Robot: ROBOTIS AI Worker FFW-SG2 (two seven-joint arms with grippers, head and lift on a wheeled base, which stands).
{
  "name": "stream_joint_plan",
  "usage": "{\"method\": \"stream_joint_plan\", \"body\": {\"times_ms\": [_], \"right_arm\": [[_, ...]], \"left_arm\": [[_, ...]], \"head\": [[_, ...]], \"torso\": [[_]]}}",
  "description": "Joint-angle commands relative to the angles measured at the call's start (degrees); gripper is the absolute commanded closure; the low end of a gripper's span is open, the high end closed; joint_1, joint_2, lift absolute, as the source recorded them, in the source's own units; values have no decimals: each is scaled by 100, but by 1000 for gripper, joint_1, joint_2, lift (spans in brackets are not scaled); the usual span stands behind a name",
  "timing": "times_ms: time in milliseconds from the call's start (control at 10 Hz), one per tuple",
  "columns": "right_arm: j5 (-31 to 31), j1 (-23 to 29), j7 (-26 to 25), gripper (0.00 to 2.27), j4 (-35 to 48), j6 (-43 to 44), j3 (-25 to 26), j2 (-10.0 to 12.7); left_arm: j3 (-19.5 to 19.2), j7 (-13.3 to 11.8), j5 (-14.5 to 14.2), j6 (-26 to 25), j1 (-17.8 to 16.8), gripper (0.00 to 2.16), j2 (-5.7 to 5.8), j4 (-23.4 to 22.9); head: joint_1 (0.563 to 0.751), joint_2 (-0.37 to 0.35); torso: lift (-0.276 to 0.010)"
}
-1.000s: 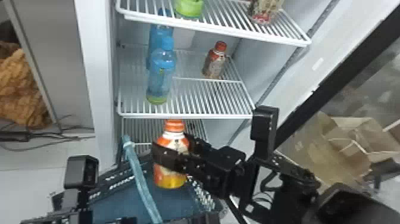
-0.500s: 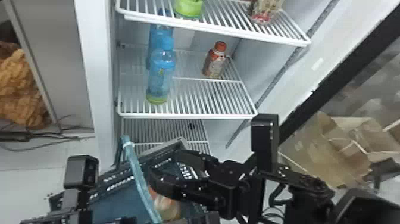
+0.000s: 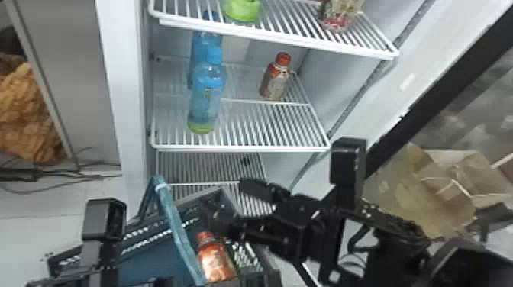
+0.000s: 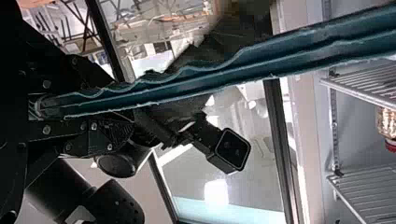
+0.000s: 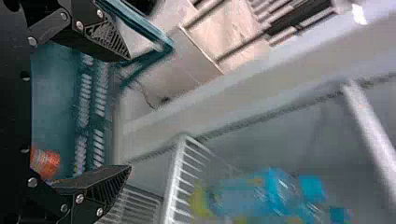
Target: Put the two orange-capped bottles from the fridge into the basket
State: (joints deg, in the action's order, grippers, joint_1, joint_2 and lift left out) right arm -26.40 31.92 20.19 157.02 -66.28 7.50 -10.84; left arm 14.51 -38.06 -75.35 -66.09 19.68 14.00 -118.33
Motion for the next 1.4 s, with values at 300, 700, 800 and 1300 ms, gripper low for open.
{"method": "stream_joint_plan", "body": {"times_ms": [300, 700, 800, 1300], "right_arm": [[652, -323, -402, 263, -1999, 4182, 461, 302], [1246, -970, -542, 269, -3335, 5222, 747, 381], [1257, -1139, -542, 269, -3700, 5503, 633, 354], [1817, -1997, -841, 262, -4966, 6685, 142, 328]], "left_arm": [[23, 0, 6, 56, -14, 1168, 15, -1], [0, 0, -6, 56, 0, 1168, 15, -1], [0, 0, -6, 70, 14, 1168, 15, -1], [11, 0, -6, 98, 0, 1168, 15, -1]], "head": [[695, -350], [695, -350], [695, -350], [695, -350]], "torso": [[-235], [-235], [-235], [-235]]}}
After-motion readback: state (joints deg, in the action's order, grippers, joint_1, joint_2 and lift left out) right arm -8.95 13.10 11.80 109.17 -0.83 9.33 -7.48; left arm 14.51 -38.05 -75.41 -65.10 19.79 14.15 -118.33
